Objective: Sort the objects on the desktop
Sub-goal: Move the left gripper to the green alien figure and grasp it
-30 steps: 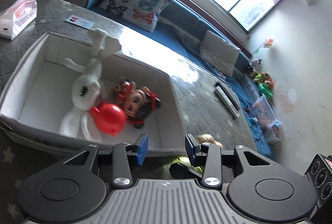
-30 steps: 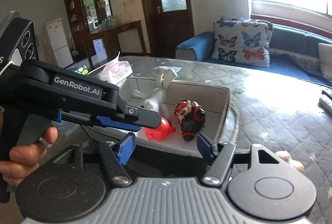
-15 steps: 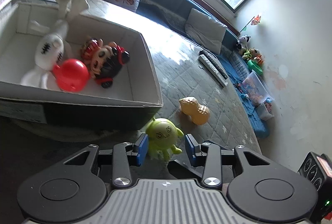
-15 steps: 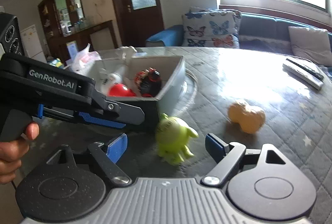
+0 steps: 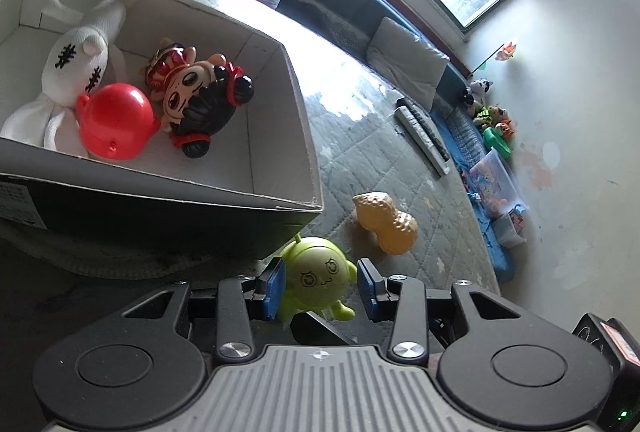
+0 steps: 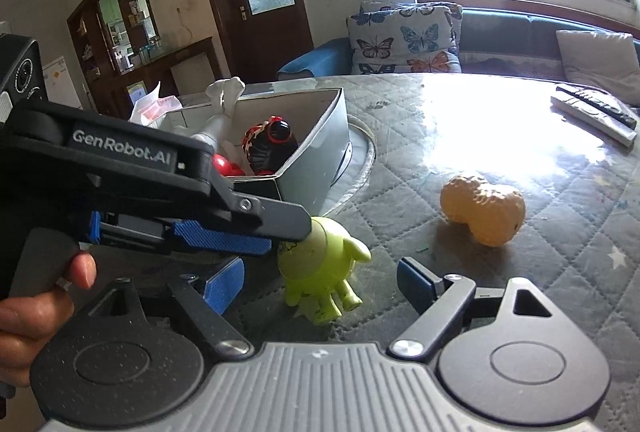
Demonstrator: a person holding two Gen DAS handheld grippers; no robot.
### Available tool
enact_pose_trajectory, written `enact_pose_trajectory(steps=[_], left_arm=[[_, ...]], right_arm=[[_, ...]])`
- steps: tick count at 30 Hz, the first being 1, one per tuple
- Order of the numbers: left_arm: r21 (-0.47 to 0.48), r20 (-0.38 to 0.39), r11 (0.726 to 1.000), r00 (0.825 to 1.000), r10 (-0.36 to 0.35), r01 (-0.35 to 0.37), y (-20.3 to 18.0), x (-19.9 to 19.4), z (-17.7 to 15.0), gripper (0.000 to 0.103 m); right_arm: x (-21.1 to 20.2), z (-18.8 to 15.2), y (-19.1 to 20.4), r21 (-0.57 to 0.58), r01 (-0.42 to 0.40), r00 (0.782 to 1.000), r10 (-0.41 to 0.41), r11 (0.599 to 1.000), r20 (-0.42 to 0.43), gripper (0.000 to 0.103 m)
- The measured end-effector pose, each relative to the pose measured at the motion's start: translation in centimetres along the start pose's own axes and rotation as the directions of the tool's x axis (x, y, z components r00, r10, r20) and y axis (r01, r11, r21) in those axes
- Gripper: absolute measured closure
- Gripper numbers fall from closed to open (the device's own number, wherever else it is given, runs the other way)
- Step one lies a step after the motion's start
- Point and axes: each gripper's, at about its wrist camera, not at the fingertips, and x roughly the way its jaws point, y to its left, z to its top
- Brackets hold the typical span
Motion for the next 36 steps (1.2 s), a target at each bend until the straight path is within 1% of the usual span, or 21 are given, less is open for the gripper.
enact_pose_trajectory(steps=[7,13,16,23,32,36], left_arm=[[-0.032,-0.025,0.999,1.000,-0.002,0.001,0.3,1.0,0.2,0.061],[-0.044,-0.030,0.999,1.000,-0.007,0.005,0.5,1.5,0.5,0.060],[-0.038,-0.041,0.999,0.999,0.000,-0.002,0.4,1.6,0.7,0.059],[-0.019,-0.058,1.000,0.998,-0.002,0.001,0.1,1.8,0.6,0.057],[-0.012,-0.129,1.000,0.992,-0.004,0.002,0.0,0.9,-0.3,0.056],[-0.014,-0.145,1.000,0.989,-0.010,0.008,0.2,0.4,-1.0,0.054]], right_arm=[[1.4,0.1,0.0,-0.024,-0.018,1.000,0.017,1.000,-0.015,0.017],[2.2,0.1,-0.6,-0.027,-0.040,0.999,0.039,0.999,-0.027,0.017],[2.4,0.0,-0.8,-0.028,-0.057,0.998,0.056,0.998,-0.026,0.016],[2.7,-0.4,-1.1,-0.039,-0.067,0.997,0.066,0.997,-0.030,0.015],[0.9,-1.6,-0.5,-0.036,-0.099,0.995,0.098,0.994,-0.019,0.015],[-0.2,-2.4,-0.1,-0.025,-0.119,0.993,0.119,0.993,-0.010,0.015]])
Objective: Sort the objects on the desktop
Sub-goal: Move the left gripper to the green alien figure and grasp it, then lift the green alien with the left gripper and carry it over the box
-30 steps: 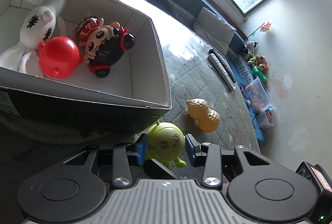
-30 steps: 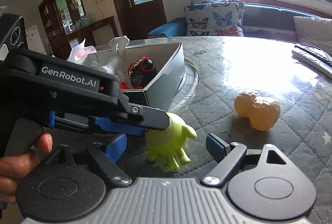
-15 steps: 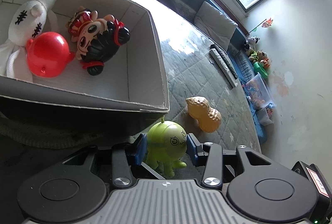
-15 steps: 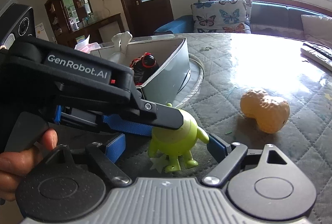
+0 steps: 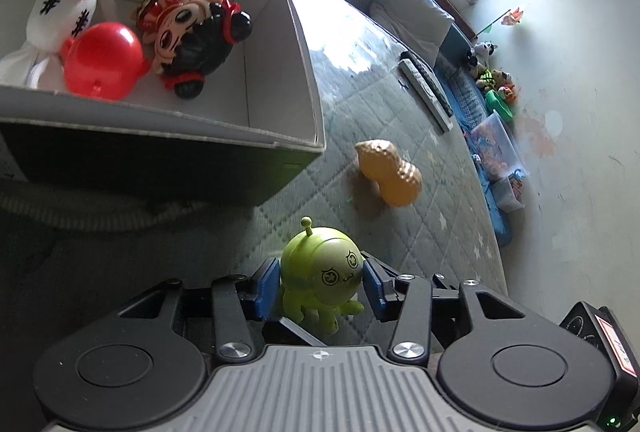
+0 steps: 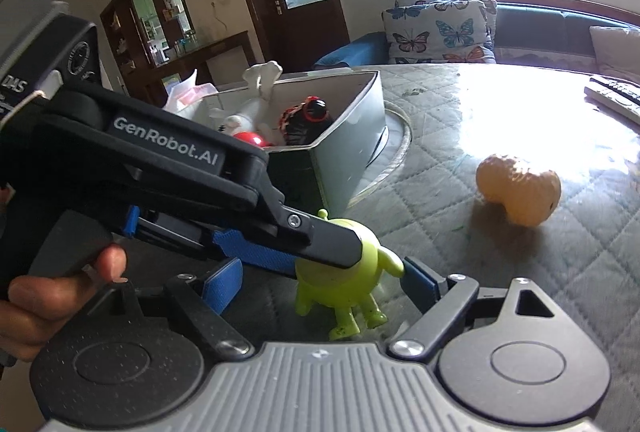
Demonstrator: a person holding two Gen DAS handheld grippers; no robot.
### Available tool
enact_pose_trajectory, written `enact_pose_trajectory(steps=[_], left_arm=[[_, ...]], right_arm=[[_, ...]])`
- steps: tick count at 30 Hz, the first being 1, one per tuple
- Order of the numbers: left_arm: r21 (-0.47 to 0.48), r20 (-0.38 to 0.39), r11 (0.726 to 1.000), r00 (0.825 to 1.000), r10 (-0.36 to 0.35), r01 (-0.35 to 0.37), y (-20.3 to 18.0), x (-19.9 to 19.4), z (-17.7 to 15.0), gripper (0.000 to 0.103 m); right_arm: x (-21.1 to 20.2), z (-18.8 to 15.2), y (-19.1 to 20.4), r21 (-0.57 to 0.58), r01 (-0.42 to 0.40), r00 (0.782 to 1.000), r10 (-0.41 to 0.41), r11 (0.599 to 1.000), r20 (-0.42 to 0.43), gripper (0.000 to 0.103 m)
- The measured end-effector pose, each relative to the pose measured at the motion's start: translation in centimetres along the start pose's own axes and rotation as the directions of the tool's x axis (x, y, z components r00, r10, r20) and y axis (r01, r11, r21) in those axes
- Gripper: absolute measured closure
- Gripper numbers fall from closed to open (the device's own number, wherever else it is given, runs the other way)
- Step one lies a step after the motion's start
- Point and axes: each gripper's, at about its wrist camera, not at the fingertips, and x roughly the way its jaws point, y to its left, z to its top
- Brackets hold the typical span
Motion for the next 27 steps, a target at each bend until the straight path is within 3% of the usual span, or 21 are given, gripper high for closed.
enact_pose_trajectory(steps=[11,18,27], left_arm=[[-0.068,-0.027,0.998,1.000,0.000,-0.001,0.3,1.4,0.6,0.051],[-0.049,-0.006,0.999,1.000,0.007,-0.007,0.0,1.2,0.3,0.052],[-0.004,0.000,1.000,1.000,0.029,-0.029,-0.3,0.4,0.1,0.052]], right_arm=[[0.3,-0.2,0.0,0.015,0.019,1.000,-0.019,1.000,0.000,0.015],[0.1,-0.2,-0.2,0.023,0.021,1.000,-0.021,1.000,0.019,0.016],[0.1,0.1,0.6,-0.016,0.041,0.999,-0.040,0.999,0.026,0.028]])
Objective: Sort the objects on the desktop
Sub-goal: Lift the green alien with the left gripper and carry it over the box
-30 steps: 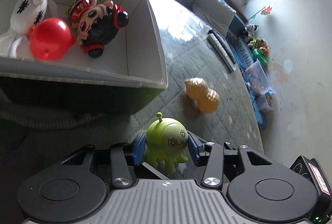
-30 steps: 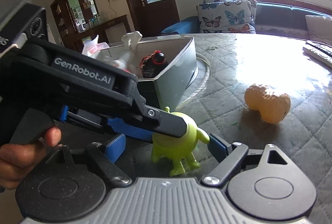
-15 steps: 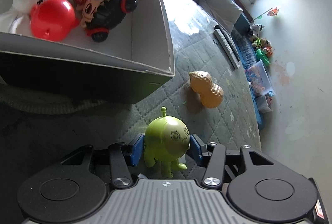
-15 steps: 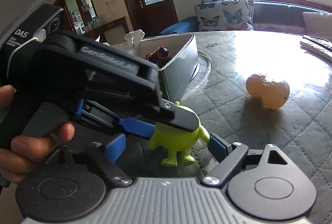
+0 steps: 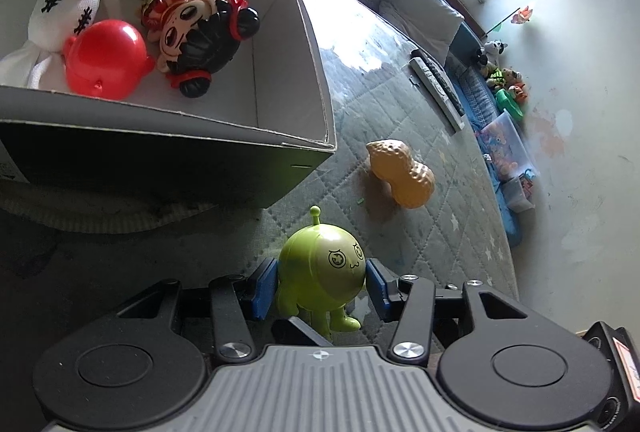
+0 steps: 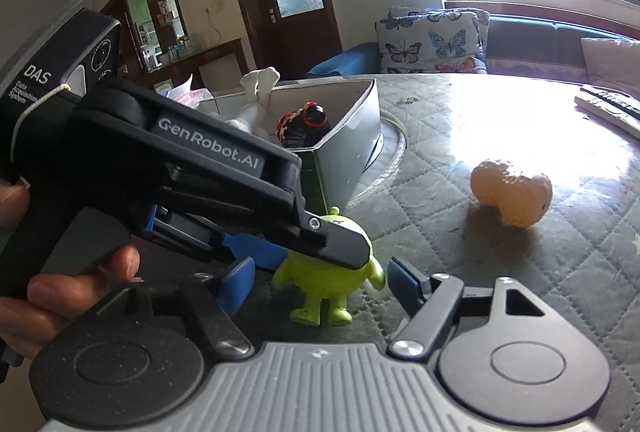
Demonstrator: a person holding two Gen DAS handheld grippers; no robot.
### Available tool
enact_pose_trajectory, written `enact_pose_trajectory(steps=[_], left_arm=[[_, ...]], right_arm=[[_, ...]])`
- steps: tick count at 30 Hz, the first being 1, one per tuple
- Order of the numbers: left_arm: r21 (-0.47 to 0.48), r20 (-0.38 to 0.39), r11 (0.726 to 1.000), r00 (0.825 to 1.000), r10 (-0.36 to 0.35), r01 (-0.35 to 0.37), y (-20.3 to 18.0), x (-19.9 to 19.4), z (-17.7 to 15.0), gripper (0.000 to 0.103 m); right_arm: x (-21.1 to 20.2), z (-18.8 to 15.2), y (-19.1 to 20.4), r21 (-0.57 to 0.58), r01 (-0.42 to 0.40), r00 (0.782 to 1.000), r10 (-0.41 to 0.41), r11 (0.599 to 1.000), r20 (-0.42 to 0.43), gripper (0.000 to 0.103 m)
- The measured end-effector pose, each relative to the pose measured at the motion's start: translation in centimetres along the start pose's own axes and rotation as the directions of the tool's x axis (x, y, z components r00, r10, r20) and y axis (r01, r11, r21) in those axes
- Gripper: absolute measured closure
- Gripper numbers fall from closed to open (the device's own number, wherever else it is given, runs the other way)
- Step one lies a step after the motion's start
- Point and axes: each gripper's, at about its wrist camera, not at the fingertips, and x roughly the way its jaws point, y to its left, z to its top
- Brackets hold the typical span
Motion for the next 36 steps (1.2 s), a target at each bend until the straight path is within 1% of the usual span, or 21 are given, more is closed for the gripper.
enact_pose_trajectory(steps=[3,5,6,10,14,19,21,22,26,30,36], left_arm=[[0.020,0.006,1.000,1.000,0.006,-0.006,-0.1,-0.4,0.0,0.052],[0.018,0.009,1.000,1.000,0.003,-0.003,0.1,-0.8,0.0,0.052],[0.015,0.011,1.000,1.000,0.000,0.000,0.1,-1.0,0.0,0.052],[0.015,0.019,1.000,1.000,-0.003,0.003,0.1,-2.0,0.0,0.052],[0.021,0.037,1.000,0.999,-0.015,0.014,0.0,-3.9,0.1,0.052],[0.034,0.096,0.999,0.995,-0.018,0.015,-0.2,-7.3,0.9,0.052],[0.026,0.114,1.000,0.993,-0.016,0.013,0.1,-8.5,1.5,0.052],[0.022,0.122,1.000,0.992,-0.015,0.012,0.4,-9.0,1.9,0.052],[-0.010,0.170,1.000,0.985,0.014,-0.013,1.7,-10.3,3.4,0.052],[-0.068,0.189,0.998,0.982,0.018,-0.006,3.8,-10.6,5.3,0.052],[-0.115,0.213,0.993,0.976,0.031,-0.006,6.4,-10.7,8.1,0.052]], right_arm=[[0.1,0.0,0.4,-0.018,0.001,1.000,-0.001,1.000,-0.004,0.033],[0.0,0.1,0.6,-0.027,0.002,1.000,-0.002,1.000,-0.002,0.039],[-0.1,0.2,0.7,-0.026,-0.001,1.000,0.001,1.000,-0.001,0.040],[-0.4,0.5,1.4,-0.039,-0.010,1.000,0.010,0.999,0.007,0.040],[-1.1,1.2,2.5,-0.068,-0.025,0.999,0.027,0.997,0.025,0.041],[-1.9,3.2,4.2,-0.111,-0.057,0.996,0.064,0.992,0.059,0.043],[-1.9,4.1,4.8,-0.123,-0.070,0.994,0.079,0.990,0.071,0.045],[-1.7,4.8,5.1,-0.129,-0.072,0.993,0.082,0.989,0.080,0.049],[0.2,7.2,6.2,-0.149,-0.105,0.990,0.117,0.983,0.075,0.049],[2.4,8.8,7.3,-0.184,-0.108,0.991,0.121,0.977,0.058,0.049],[6.1,11.1,8.2,-0.182,-0.119,0.991,0.128,0.976,0.042,0.049]])
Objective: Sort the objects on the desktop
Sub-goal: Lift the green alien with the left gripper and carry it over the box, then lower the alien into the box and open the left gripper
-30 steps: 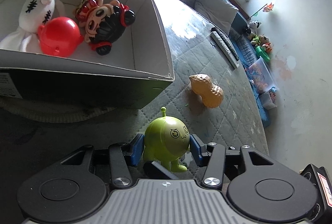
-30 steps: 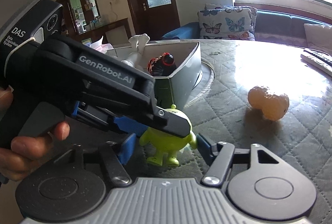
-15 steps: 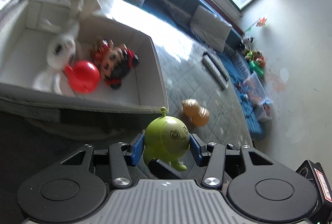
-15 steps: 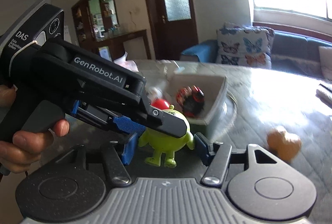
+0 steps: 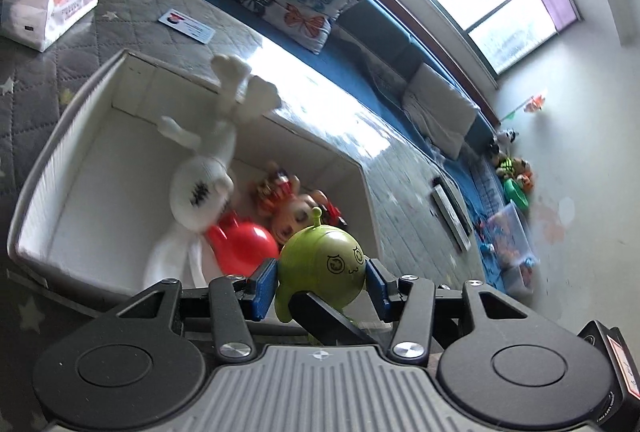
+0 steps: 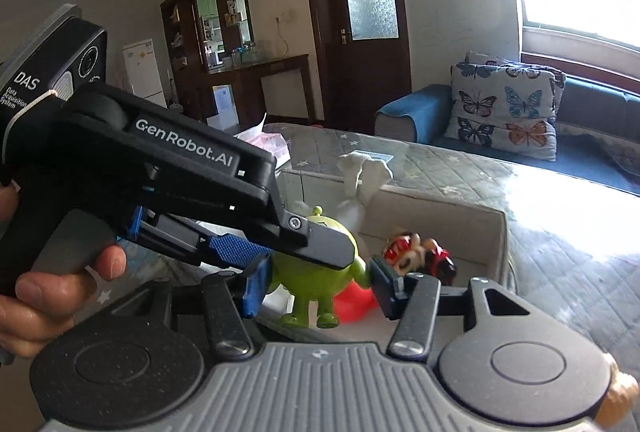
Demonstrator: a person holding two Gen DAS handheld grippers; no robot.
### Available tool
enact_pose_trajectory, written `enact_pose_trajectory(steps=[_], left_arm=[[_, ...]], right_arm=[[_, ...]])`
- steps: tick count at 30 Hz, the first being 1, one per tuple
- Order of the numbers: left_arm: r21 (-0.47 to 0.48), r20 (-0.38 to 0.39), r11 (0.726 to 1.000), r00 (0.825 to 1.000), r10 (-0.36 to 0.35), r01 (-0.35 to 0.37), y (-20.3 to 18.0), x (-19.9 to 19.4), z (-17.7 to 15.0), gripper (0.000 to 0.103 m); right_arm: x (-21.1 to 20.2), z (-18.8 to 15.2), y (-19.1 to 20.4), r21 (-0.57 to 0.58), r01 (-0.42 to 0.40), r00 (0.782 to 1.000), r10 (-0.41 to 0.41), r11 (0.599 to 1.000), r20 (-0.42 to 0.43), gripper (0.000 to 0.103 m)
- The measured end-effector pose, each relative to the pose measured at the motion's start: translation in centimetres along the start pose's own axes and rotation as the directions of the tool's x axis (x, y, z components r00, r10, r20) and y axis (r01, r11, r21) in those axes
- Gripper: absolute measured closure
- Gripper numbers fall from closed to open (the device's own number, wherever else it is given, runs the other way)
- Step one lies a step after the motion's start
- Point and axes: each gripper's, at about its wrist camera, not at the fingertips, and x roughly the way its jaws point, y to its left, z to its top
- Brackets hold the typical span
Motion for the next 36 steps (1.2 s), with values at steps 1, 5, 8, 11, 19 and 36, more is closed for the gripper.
enact_pose_trajectory(steps=[1,5,8,11,19,36], left_arm=[[-0.010,-0.001,1.000,1.000,-0.002,0.002,0.4,0.3,0.4,0.052],[-0.038,-0.009,0.999,1.000,-0.006,0.006,1.7,1.5,1.8,0.052],[-0.046,-0.017,0.999,1.000,0.006,-0.006,2.1,2.1,2.1,0.052],[-0.047,-0.024,0.999,1.000,0.020,-0.021,2.4,2.9,2.6,0.052],[-0.074,-0.048,0.996,0.998,0.051,-0.054,2.7,4.4,3.8,0.052],[-0.148,-0.075,0.984,0.993,0.092,-0.103,3.9,5.8,4.7,0.052]], right_arm=[[0.5,0.3,-0.1,0.002,-0.001,1.000,0.001,1.000,-0.004,0.048],[2.1,0.6,-0.5,0.014,-0.002,1.000,0.003,1.000,-0.022,0.044],[3.1,0.6,-0.4,0.003,0.004,0.999,-0.004,1.000,-0.036,0.040],[4.2,0.3,-0.2,-0.009,0.012,0.999,-0.013,1.000,-0.049,0.039],[6.1,0.7,-1.4,0.042,0.013,0.998,-0.010,0.999,-0.066,0.041],[8.1,0.8,-2.7,0.118,0.000,0.995,0.011,0.993,-0.098,0.043]])
